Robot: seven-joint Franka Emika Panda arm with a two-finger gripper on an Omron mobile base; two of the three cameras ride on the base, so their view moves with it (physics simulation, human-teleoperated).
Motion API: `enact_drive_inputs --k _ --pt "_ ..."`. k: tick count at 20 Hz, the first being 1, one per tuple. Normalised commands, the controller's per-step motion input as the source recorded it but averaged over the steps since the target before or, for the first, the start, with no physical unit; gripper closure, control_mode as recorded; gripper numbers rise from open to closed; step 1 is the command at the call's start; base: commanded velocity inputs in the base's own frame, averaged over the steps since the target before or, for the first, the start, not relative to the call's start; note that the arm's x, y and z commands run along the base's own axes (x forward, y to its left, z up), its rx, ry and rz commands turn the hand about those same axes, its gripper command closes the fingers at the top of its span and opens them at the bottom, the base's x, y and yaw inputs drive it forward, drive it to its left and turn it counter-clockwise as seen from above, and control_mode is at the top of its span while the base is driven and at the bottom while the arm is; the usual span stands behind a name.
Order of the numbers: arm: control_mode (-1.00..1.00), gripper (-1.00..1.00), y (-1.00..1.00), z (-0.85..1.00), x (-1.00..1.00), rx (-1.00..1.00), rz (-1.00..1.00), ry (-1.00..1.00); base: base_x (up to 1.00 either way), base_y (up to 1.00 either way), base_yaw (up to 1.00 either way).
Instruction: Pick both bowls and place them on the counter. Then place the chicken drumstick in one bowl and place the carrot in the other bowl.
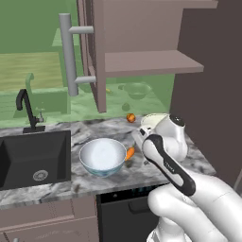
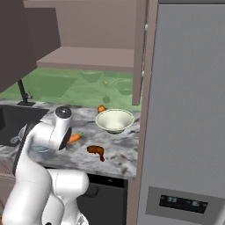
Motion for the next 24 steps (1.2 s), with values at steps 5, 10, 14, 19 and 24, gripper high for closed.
enact_drive_inputs --k 5,10,14,19,24 --pt "-1.0 -1.0 -0.03 0.14 0.09 -0.08 0.06 0.03 0.0 0.0 0.0" --pt "-1.0 -1.0 -0.08 0.02 0.15 -0.04 0.08 0.09 0.0 0.0 0.0" --pt "-1.0 -1.0 -0.02 0.0 0.36 -0.08 0.13 0.09 0.0 0.0 0.0" --pt "-1.0 -1.0 0.0 -0.15 0.32 -0.04 0.09 0.05 0.0 0.0 0.0" --pt "-1.0 -1.0 0.0 -0.24 0.25 0.0 0.01 0.0 0.0 0.0 0.0"
